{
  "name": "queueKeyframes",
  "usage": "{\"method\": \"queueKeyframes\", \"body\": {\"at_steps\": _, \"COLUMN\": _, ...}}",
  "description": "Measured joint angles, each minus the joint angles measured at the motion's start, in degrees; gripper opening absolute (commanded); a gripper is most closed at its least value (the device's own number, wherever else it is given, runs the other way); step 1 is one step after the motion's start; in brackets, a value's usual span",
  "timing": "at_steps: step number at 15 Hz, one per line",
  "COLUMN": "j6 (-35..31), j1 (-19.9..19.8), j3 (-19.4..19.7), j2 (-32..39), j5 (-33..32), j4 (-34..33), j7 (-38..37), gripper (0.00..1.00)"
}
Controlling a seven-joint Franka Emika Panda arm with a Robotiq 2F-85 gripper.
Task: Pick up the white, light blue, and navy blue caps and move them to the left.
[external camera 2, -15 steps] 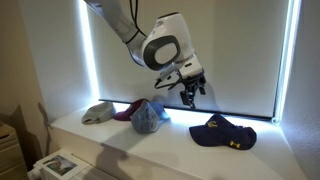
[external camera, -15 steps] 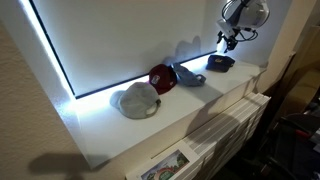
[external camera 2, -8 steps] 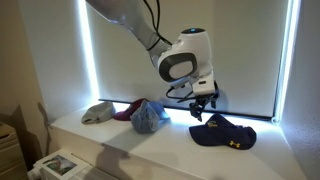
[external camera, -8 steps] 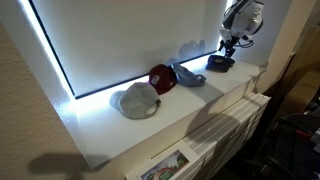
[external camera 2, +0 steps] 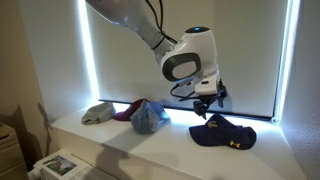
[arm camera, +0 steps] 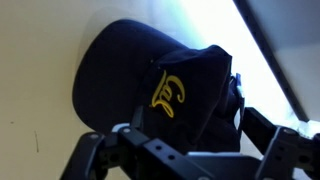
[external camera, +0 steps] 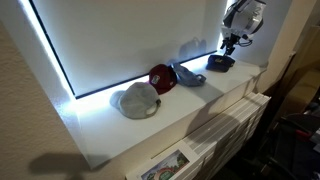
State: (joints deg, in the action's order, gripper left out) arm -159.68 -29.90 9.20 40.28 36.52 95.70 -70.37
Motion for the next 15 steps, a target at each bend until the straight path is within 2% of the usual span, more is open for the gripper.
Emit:
{"method": "queueKeyframes", "body": {"at_steps": 4, "j6": 3.92, "j1": -3.68, "j3": 0.02, "j2": 5.29, "j5": 5.46, "j4": -6.15, "j7": -1.54, "gripper": 1.00}}
{"method": "queueKeyframes", "body": {"at_steps": 7, "j6": 4.57, "j1": -3.78, "j3": 0.00, "j2": 6.10, "j5": 5.52, "j4": -7.26, "j7": -1.99, "gripper": 1.00}}
{"method": "queueKeyframes", "body": {"at_steps": 11, "j6": 14.34, "j1": -4.01, "j3": 0.23, "j2": 7.24, "j5": 5.46, "j4": -8.78, "j7": -0.75, "gripper": 1.00}}
{"method": "queueKeyframes", "body": {"at_steps": 15, "j6": 15.69, "j1": -4.24, "j3": 0.37, "j2": 8.16, "j5": 5.46, "j4": -9.88, "j7": -0.75, "gripper": 1.00}}
